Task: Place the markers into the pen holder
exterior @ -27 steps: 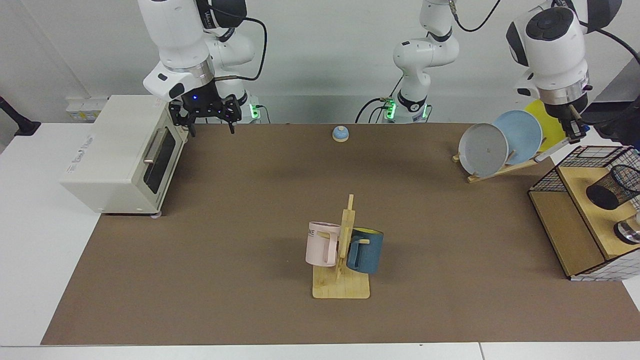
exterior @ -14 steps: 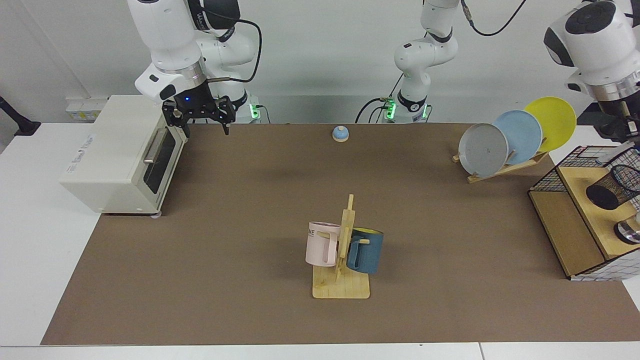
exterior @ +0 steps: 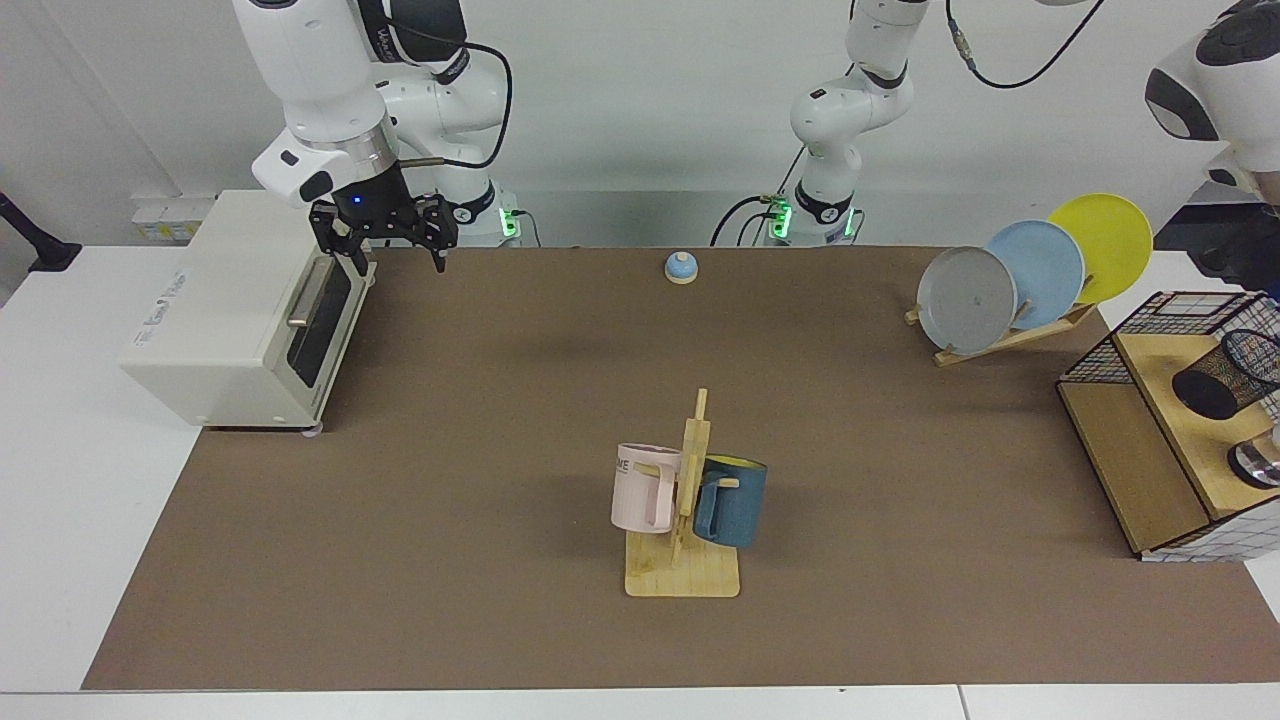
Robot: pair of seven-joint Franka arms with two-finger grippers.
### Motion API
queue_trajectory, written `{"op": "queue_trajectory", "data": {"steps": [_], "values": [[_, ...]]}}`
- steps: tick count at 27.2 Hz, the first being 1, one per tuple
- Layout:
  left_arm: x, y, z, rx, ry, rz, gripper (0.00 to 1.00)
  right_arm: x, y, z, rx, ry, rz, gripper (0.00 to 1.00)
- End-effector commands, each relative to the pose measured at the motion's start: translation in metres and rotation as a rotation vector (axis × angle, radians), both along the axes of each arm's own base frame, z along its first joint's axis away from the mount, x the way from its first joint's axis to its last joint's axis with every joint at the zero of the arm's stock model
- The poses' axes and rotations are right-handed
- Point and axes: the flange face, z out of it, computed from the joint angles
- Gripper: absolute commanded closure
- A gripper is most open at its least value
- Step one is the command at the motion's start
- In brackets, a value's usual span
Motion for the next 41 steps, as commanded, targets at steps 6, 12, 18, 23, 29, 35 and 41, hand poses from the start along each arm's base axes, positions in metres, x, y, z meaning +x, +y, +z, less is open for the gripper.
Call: {"op": "queue_trajectory", "data": {"steps": [6, 12, 18, 23, 29, 35, 41], "values": [[0.005, 0.034, -0.021, -0.019, 0.002, -0.003, 1.00, -0.004, -0.004, -0.001, 0.017, 0.003, 0.011, 0.00], [0.005, 0.030, -0.032, -0.084, 0.008, 0.023, 0.43, -0.004, -0.004, -0.001, 0.017, 0.003, 0.011, 0.00], [0.002, 0.033, -0.030, -0.187, -0.030, 0.086, 0.00, -0.004, -0.004, -0.001, 0.017, 0.003, 0.011, 0.00], [0.000, 0.018, -0.026, -0.233, -0.057, 0.183, 0.00, -0.004, -0.003, -0.001, 0.017, 0.006, 0.011, 0.00], [-0.001, -0.014, -0.016, -0.339, -0.135, 0.331, 0.00, -0.004, -0.023, -0.001, 0.016, 0.018, -0.023, 0.00], [-0.012, -0.034, -0.005, -0.514, -0.288, 0.601, 0.00, -0.012, -0.041, 0.006, -0.006, 0.039, -0.030, 0.00], [-0.016, -0.064, -0.012, -0.639, -0.435, 0.935, 0.00, -0.012, -0.056, 0.006, -0.053, 0.044, 0.092, 0.00]]}}
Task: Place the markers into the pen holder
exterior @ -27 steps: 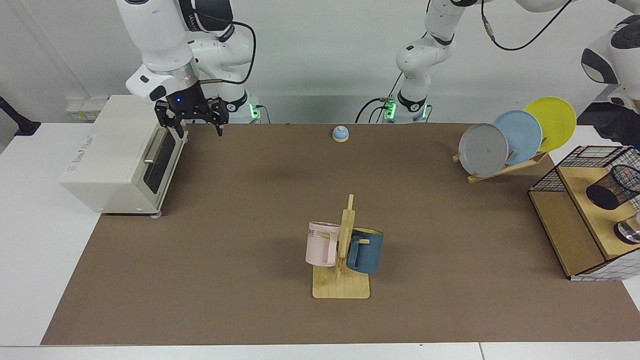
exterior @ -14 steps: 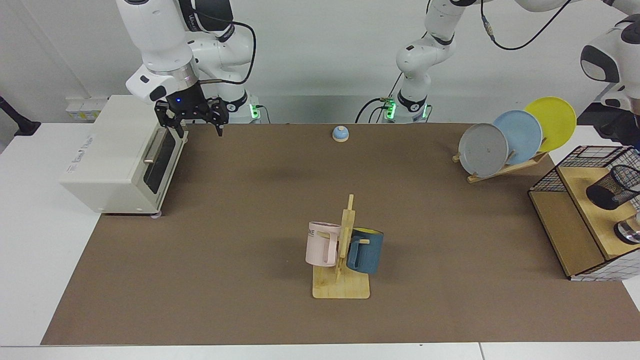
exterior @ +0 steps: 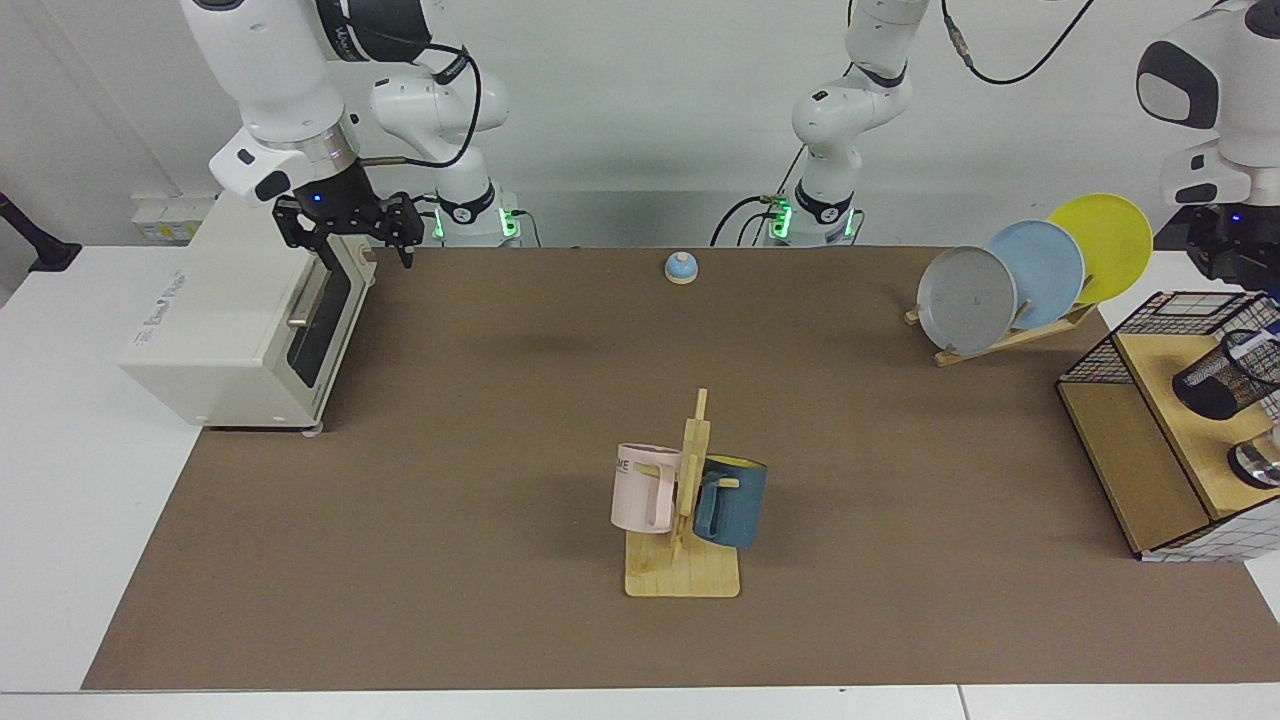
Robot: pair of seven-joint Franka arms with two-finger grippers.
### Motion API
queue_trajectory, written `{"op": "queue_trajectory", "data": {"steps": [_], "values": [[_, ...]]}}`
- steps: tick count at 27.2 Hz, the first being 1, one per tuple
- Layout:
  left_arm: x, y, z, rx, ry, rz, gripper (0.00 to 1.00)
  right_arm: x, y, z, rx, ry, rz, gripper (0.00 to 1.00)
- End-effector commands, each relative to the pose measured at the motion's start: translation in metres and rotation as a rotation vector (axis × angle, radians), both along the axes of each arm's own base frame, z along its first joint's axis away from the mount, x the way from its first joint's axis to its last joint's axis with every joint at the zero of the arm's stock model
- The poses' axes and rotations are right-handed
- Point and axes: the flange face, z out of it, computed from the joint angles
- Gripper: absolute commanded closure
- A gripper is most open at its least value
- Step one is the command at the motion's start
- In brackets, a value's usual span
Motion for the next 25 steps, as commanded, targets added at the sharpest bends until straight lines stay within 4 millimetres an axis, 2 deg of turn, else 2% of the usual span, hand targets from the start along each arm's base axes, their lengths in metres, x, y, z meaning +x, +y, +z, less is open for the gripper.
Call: {"op": "queue_trajectory", "data": {"steps": [1, 5, 11, 16, 21, 25], "values": [[-0.003, -0.029, -0.002, -0.101, -0.074, 0.258, 0.00, -0.008, -0.016, 0.004, -0.033, 0.014, 0.087, 0.00], [-0.002, -0.052, -0.006, -0.145, -0.094, 0.354, 0.00, -0.007, -0.016, 0.004, -0.015, 0.008, 0.077, 0.00], [-0.005, -0.073, -0.009, -0.282, -0.125, 0.543, 0.00, -0.006, -0.013, 0.003, -0.013, 0.002, 0.082, 0.00], [-0.007, -0.110, -0.010, -0.373, -0.143, 0.711, 0.00, -0.006, -0.015, 0.003, -0.012, 0.002, 0.079, 0.00], [-0.008, -0.156, -0.015, -0.455, -0.149, 0.895, 0.00, -0.006, -0.015, 0.003, -0.014, 0.002, 0.079, 0.00], [-0.010, -0.185, -0.014, -0.492, -0.144, 0.976, 0.00, -0.006, -0.015, 0.003, -0.014, 0.002, 0.079, 0.00]]}}
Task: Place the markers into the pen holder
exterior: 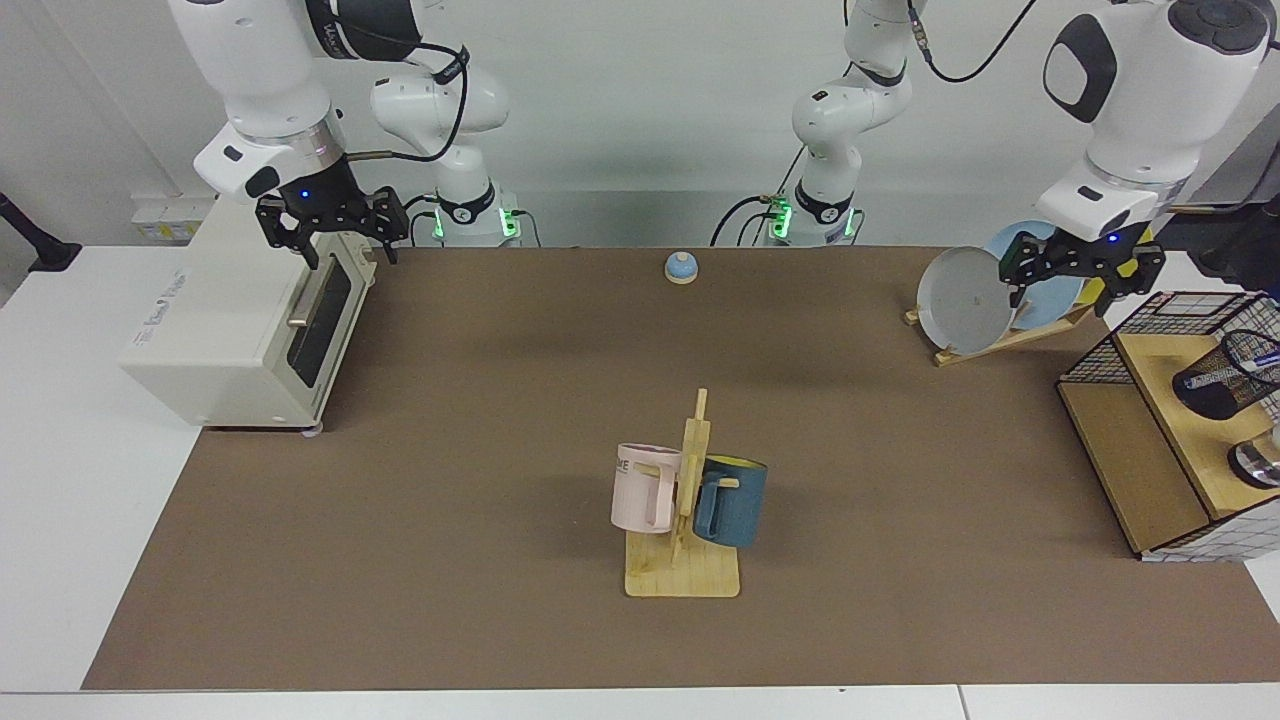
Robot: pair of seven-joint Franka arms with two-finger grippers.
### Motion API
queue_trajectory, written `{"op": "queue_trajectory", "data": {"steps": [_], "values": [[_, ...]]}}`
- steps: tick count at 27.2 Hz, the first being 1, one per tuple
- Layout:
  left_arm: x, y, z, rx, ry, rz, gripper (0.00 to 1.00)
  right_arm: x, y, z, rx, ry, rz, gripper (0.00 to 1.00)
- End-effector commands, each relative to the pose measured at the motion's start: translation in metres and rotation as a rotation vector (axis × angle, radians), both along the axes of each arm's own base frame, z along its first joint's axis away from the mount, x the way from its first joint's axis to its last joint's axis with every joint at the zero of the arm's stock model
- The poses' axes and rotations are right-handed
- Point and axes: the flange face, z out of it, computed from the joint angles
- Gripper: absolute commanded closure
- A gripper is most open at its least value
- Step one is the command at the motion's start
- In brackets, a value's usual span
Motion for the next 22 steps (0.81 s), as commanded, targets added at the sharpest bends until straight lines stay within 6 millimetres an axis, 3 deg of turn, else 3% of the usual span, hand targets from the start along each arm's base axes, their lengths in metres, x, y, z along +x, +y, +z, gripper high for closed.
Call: {"op": "queue_trajectory", "data": {"steps": [1, 7, 22], "values": [[-0.009, -0.033, 0.005, -0.062, 0.010, 0.117, 0.00, -0.005, -0.005, 0.001, 0.001, 0.003, 0.023, 0.00], [-0.017, -0.059, 0.012, -0.115, 0.023, 0.188, 0.00, -0.005, -0.005, 0.002, 0.001, 0.001, 0.023, 0.00], [-0.022, -0.056, 0.022, -0.108, 0.012, 0.187, 0.00, -0.005, -0.005, 0.001, 0.001, 0.003, 0.023, 0.00]]}}
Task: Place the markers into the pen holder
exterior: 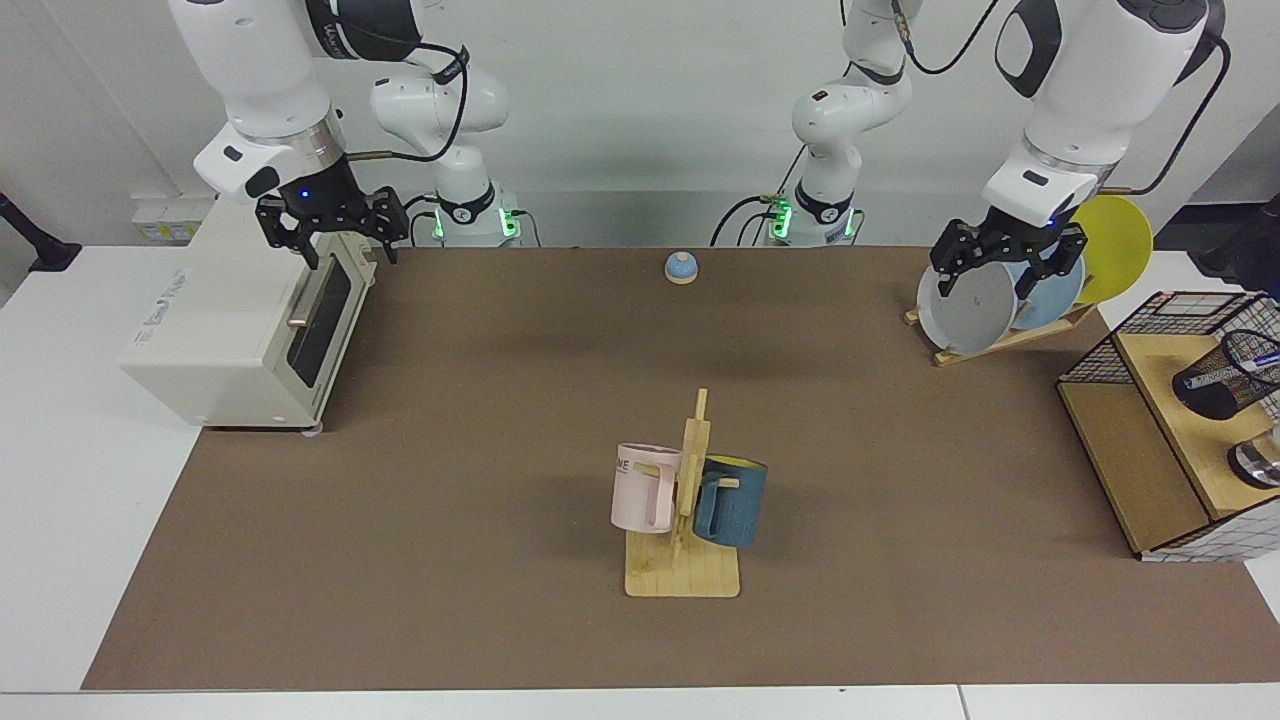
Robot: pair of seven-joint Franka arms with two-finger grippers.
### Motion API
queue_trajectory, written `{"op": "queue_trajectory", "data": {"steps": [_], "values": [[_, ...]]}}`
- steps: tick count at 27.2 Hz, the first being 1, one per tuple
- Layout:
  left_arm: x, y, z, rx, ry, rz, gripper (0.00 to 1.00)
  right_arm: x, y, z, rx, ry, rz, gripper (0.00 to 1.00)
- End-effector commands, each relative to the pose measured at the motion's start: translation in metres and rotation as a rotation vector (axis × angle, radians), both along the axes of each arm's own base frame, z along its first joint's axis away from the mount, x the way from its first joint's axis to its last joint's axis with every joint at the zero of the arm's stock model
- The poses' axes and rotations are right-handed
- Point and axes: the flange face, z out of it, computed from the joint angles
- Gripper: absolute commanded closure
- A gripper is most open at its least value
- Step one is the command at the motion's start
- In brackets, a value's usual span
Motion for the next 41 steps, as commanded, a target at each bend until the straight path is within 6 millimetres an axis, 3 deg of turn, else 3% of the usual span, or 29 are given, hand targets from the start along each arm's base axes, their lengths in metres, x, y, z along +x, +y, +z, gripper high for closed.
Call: {"op": "queue_trajectory", "data": {"steps": [1, 18, 24, 34, 41], "values": [[-0.007, 0.002, 0.009, -0.002, 0.006, 0.015, 0.00, -0.005, -0.005, 0.001, 0.001, 0.003, 0.023, 0.00], [-0.018, 0.003, 0.023, -0.003, -0.014, -0.023, 0.00, -0.005, -0.004, 0.001, 0.003, 0.003, 0.023, 0.00], [-0.023, -0.017, 0.029, 0.003, -0.031, -0.063, 0.00, -0.005, -0.005, 0.001, 0.001, 0.003, 0.023, 0.00], [-0.028, -0.015, 0.029, 0.002, -0.030, -0.088, 0.00, -0.005, -0.005, 0.001, 0.001, 0.003, 0.023, 0.00], [-0.026, 0.003, 0.027, -0.092, -0.052, -0.060, 0.00, -0.005, -0.005, 0.001, 0.001, 0.003, 0.023, 0.00]]}}
